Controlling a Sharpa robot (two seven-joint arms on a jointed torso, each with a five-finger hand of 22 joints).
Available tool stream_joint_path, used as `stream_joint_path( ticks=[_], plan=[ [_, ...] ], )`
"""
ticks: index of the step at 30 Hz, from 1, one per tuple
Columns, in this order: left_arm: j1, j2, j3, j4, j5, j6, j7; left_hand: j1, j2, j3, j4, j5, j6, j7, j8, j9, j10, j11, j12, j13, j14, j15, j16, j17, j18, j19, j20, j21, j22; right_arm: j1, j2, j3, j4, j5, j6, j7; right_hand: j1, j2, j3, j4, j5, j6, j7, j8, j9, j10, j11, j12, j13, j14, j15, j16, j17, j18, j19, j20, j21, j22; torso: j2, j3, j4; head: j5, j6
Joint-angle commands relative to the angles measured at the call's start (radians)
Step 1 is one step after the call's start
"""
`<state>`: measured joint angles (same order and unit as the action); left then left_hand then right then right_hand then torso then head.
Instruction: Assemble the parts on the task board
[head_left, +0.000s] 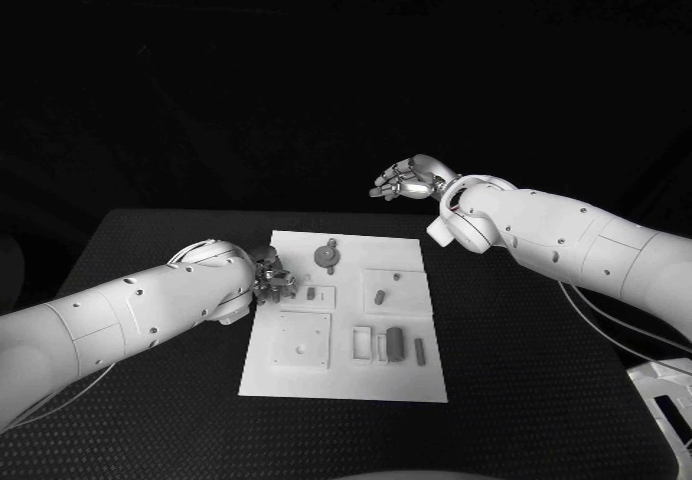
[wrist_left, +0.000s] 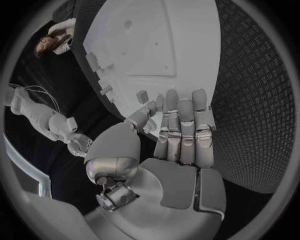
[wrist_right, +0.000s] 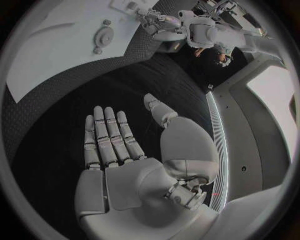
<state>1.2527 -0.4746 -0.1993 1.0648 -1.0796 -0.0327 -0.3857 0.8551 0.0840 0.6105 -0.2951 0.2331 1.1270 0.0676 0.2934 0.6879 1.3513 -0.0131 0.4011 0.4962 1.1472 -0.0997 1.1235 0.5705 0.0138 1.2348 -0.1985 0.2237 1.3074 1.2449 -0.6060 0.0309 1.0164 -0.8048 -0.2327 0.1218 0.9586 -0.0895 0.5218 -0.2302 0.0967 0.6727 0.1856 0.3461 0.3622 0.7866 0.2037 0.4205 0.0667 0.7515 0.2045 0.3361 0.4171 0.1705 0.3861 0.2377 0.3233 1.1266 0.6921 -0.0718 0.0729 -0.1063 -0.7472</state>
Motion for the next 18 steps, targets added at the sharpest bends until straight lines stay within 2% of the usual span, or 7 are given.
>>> stream_joint_path(
  ticks=[1,18],
  plan=[
    [-0.007,-0.002,-0.005,-0.003,0.026,0.028,-0.006,0.016,0.001,0.011,0.002,0.002,0.018,-0.011,0.016,0.007,0.031,-0.022,0.008,0.002,0.002,-0.007,0.007,0.002,-0.009,0.006,-0.003,0.006,0.025,-0.001,0.001,0.000,0.000,-0.001,0.013,0.012,-0.003,0.005,-0.004,0.004,-0.002,-0.009,0.046,0.003,-0.001,0.006,0.000,-0.007,0.000,-0.006,-0.001,-0.004,-0.001,-0.013,0.008,0.001,-0.005,0.000,0.000,-0.0006,-0.0001,0.001,0.001],
    [-0.007,-0.008,-0.004,-0.013,0.054,0.066,0.010,0.034,-0.012,0.010,0.003,0.022,0.020,-0.015,0.025,0.027,0.034,-0.027,0.025,0.018,0.007,-0.014,0.025,0.004,-0.011,0.013,-0.009,0.023,0.026,-0.003,0.003,0.000,-0.002,-0.001,0.014,0.013,-0.003,0.005,-0.004,0.004,-0.002,-0.009,0.046,0.004,-0.002,0.007,0.000,-0.009,0.000,-0.006,0.000,-0.004,-0.003,-0.013,0.008,0.001,-0.006,0.001,0.001,0.0006,-0.0005,0.002,0.000]
  ],
)
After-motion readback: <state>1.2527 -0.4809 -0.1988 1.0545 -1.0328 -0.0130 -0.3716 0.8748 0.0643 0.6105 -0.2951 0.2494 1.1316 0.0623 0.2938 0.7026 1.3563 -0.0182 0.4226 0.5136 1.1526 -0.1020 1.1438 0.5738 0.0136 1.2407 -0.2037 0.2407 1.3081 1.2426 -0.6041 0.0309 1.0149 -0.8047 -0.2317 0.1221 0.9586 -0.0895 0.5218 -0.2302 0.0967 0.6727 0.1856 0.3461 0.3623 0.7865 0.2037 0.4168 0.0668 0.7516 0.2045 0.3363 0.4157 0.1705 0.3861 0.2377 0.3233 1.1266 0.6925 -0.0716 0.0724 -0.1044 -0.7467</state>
